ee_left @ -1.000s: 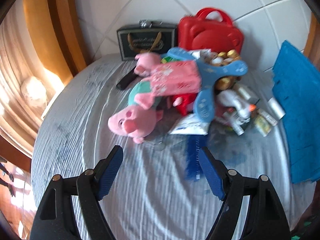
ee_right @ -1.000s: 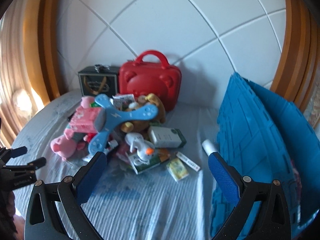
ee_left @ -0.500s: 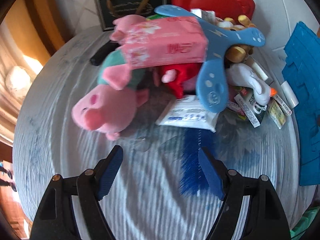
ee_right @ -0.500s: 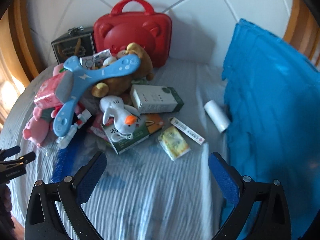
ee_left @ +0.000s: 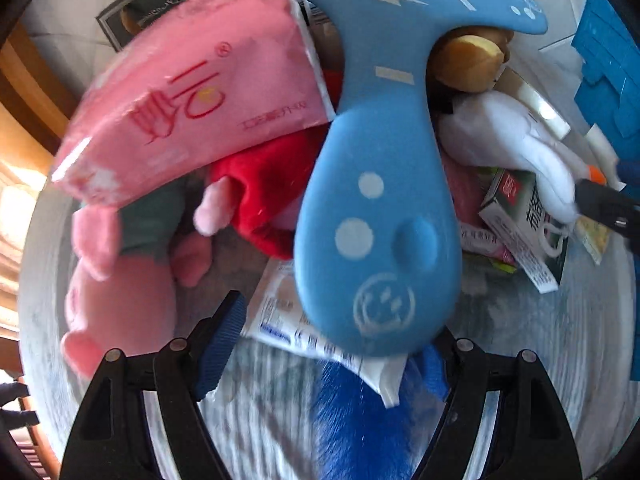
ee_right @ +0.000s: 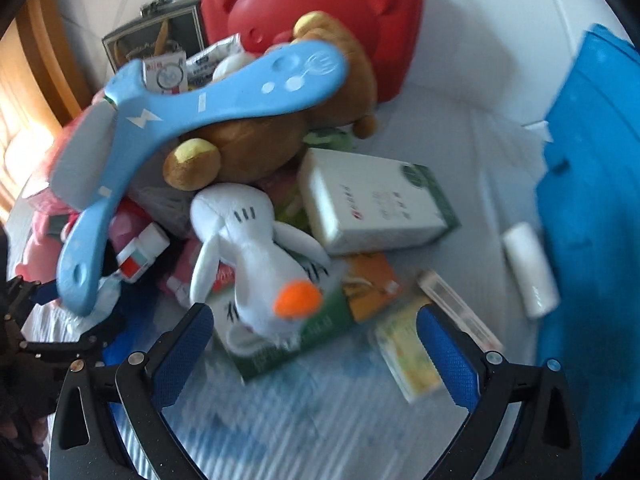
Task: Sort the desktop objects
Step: 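Grasp the white wipes packet with the left tool while the right tool grasps the white duck plush, then carry the wipes packet and duck plush over the blue bin and release both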
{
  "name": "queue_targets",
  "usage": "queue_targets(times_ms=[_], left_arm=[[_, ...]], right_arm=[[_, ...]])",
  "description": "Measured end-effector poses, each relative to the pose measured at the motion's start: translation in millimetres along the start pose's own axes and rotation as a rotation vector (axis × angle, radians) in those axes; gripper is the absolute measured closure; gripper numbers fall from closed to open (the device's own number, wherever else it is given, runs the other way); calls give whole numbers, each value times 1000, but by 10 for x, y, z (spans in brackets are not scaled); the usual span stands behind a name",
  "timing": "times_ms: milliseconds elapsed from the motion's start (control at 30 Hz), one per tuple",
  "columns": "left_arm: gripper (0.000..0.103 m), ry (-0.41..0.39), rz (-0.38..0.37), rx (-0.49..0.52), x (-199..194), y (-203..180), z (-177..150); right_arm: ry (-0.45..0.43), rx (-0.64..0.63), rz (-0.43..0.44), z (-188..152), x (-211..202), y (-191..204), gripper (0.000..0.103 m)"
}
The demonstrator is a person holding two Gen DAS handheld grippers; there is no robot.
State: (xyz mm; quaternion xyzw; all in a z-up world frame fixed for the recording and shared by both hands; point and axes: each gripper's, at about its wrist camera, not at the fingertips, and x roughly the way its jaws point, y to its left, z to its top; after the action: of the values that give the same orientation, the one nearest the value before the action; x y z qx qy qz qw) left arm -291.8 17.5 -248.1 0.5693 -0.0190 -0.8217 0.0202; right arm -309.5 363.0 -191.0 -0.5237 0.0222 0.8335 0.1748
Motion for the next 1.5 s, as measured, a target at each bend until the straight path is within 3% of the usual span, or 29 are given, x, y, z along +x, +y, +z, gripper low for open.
queue_targets(times_ms=[33, 133, 200, 267, 367, 600, 700, 1200, 1367, 1500], left_arm=[[26, -1, -8, 5, 18, 1, 8], [41, -6, -25, 21, 37, -18, 6], [44, -11, -28, 22, 31, -30, 2], [50, -25, -22, 26, -4, -40, -4], [58, -36, -17, 28, -72, -40, -28], [75, -49, -18, 44, -336, -90, -197], [77, -75, -29, 51, -518, -95, -302], [79, -195, -96, 69, -1141, -101, -659], [79, -200, -117, 23, -1215, -20, -769], [79, -228, -175, 0, -1255, 96, -823]], right_arm=[[9, -3, 8, 33, 69, 16, 0], [17, -2, 32, 89, 176, 47, 0], [24, -12, 33, 111, 216, 78, 8], [36, -14, 52, 119, 255, 108, 43], [45, -26, 58, 69, 241, 162, 58], [42, -23, 95, -240, -46, 196, 59], [39, -17, 95, -447, -228, 194, 59], [-47, 13, 68, -871, -1027, 177, 59], [-53, 43, 62, -1000, -1106, 97, 59], [-56, 57, 54, -1079, -1159, 36, 59]])
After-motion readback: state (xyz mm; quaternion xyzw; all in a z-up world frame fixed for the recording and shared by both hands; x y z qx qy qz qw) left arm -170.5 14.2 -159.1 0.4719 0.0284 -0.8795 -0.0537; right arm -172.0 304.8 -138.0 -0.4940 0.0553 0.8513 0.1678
